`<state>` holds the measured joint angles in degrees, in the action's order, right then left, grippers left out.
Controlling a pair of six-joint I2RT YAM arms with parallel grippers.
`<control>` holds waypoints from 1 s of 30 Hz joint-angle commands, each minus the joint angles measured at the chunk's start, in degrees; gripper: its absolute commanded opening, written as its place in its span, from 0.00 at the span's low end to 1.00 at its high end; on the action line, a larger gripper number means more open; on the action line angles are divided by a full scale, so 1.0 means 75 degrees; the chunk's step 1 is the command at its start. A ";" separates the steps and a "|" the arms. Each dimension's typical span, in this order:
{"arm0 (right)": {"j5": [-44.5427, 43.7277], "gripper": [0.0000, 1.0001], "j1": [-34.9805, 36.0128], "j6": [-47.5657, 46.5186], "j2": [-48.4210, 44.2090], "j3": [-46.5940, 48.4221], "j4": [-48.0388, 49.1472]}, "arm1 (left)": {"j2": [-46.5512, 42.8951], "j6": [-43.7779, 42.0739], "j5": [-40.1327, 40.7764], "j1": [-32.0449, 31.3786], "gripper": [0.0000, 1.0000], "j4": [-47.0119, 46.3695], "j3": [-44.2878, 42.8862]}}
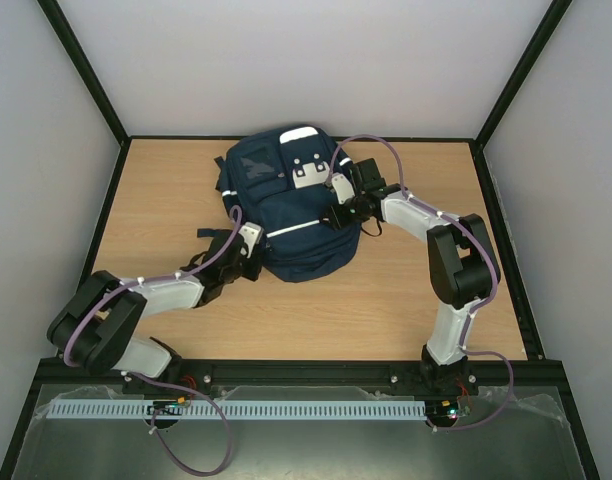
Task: Pack the student bag
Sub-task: Zip the student bag at the center of the board.
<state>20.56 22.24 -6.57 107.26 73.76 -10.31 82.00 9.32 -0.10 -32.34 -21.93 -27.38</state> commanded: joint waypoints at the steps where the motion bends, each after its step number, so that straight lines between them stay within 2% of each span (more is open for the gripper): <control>1: 0.0159 0.44 0.0023 0.0064 -0.0045 -0.0095 -0.0466 | -0.0290 0.0106 -0.0572 -0.0103 0.12 -0.0132 0.0113; 5: 0.0177 0.44 0.0023 0.0063 -0.0084 -0.0107 -0.0455 | -0.0381 0.0140 -0.0573 -0.0130 0.03 -0.0090 0.0163; 8: 0.0169 0.44 0.0029 0.0058 -0.0089 -0.0132 -0.0460 | -0.0369 0.0140 -0.0418 -0.0151 0.02 -0.0005 0.0136; 10: 0.0178 0.44 0.0023 0.0053 -0.0093 -0.0136 -0.0454 | -0.0398 0.0109 -0.0118 -0.0208 0.09 0.0063 0.0119; 13: 0.0195 0.44 0.0023 0.0067 -0.0101 -0.0144 -0.0466 | -0.0480 -0.0058 0.0390 -0.0349 0.37 0.0117 0.0147; 16: 0.0232 0.44 0.0023 0.0079 -0.0110 -0.0151 -0.0466 | -0.0378 -0.0251 0.0698 -0.0454 0.43 0.0270 -0.0003; 19: 0.0258 0.44 0.0023 0.0090 -0.0109 -0.0145 -0.0466 | 0.0057 -0.0447 0.1137 -0.0555 0.43 0.0518 -0.0337; 23: 0.0271 0.44 0.0024 0.0091 -0.0077 -0.0164 -0.0476 | 0.0541 -0.0599 0.1195 -0.0598 0.40 0.0477 -0.0536; 30: 0.0273 0.44 0.0023 0.0069 -0.0073 -0.0155 -0.0488 | 0.0960 -0.0746 0.1260 -0.0645 0.18 0.0405 -0.0755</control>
<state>21.43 22.24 -6.42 107.26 73.63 -10.39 87.61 5.02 7.57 -36.86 -19.38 -32.08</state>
